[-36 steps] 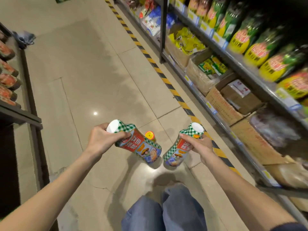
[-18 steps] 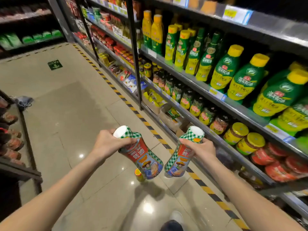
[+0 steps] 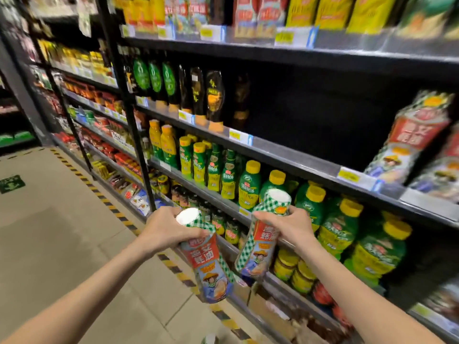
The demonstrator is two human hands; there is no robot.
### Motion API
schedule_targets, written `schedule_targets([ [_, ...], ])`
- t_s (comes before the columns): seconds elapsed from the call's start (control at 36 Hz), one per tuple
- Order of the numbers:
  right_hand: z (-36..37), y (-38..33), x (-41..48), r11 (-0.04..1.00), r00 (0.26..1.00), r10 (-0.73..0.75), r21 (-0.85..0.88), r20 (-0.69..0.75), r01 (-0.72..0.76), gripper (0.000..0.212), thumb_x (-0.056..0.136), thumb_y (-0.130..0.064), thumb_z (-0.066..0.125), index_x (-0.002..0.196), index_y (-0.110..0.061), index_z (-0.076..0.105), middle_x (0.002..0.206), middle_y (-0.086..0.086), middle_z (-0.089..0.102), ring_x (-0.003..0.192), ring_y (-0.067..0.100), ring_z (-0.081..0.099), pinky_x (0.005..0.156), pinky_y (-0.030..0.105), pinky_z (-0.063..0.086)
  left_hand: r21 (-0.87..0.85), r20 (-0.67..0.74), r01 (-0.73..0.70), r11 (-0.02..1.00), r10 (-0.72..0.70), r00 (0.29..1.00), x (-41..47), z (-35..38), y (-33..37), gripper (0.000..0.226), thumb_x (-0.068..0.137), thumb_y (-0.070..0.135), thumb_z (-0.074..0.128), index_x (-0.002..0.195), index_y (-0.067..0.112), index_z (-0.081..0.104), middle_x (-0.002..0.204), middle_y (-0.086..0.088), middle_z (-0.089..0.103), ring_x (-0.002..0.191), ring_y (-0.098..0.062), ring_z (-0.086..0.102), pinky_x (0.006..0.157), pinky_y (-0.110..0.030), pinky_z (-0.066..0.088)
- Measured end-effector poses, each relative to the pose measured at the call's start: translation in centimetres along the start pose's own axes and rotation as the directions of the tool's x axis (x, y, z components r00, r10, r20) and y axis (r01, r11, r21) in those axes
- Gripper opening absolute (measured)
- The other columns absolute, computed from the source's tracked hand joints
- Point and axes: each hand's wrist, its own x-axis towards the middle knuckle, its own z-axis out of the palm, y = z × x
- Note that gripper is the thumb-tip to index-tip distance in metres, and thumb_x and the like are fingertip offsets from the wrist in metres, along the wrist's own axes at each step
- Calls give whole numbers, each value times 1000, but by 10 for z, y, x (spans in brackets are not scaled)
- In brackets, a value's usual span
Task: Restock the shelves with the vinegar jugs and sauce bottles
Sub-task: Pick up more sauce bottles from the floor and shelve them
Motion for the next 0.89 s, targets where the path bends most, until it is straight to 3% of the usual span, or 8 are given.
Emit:
schedule_targets([
  [0.14,-38,-32,8,995,989,-87,44,-120,93,54,46,-57,85,85,-24,66,91,-4,72,82,12,68,79,41,58,38,2,-89,995,88,996,20,9,46,37,58,42,86,79,18,69,76,4,72,70,-13,70,68,-40,60],
  [0.22,-56,-45,15,989,976,-96,90,-198,115,64,33,-67,82,78,-24,68,87,-5,73,84,15,69,81,42,58,38,6,-126,991,126,992,34,13,66,42,58,43,86,82,13,70,75,2,72,69,-14,69,64,-37,57],
  [0.28,-66,-53,19,981,970,-95,145,-226,130,72,26,-70,82,79,-23,70,85,-6,75,85,16,70,83,44,57,46,15,-161,986,161,987,44,16,79,35,59,42,86,74,19,66,70,5,70,68,-17,69,59,-37,55],
  [0.36,-80,-66,18,961,963,-120,214,-242,174,68,34,-62,84,87,-23,71,85,-8,75,85,13,71,79,38,57,64,48,-221,973,219,975,62,18,95,38,57,44,86,70,14,66,64,5,69,72,-22,70,64,-45,56],
  [0.44,-89,-80,16,937,941,-142,266,-307,229,64,37,-55,85,89,-20,72,84,-6,75,82,11,71,75,35,58,84,101,-290,953,281,954,79,20,110,41,52,51,85,68,23,60,67,10,67,71,-16,69,67,-43,57],
  [0.56,-94,-101,13,893,893,-161,323,-421,313,36,55,-33,88,82,-18,70,76,-7,75,71,6,71,63,27,54,106,172,-364,925,344,923,103,20,129,52,46,58,83,73,16,70,70,5,72,69,-13,69,71,-44,57],
  [0.75,-90,-131,17,836,789,-167,339,-592,431,38,56,-31,88,86,-17,70,81,-2,75,78,13,72,65,29,53,26,265,-471,882,449,853,143,8,155,69,37,66,78,84,16,71,78,5,74,71,-10,70,65,-37,59],
  [0.89,-92,-146,14,811,709,-173,310,-684,497,47,50,-36,88,89,-17,70,82,-4,75,80,11,72,71,31,54,-33,278,-531,846,519,809,156,6,171,37,58,43,86,78,15,73,68,9,73,62,-2,68,65,-33,57],
])
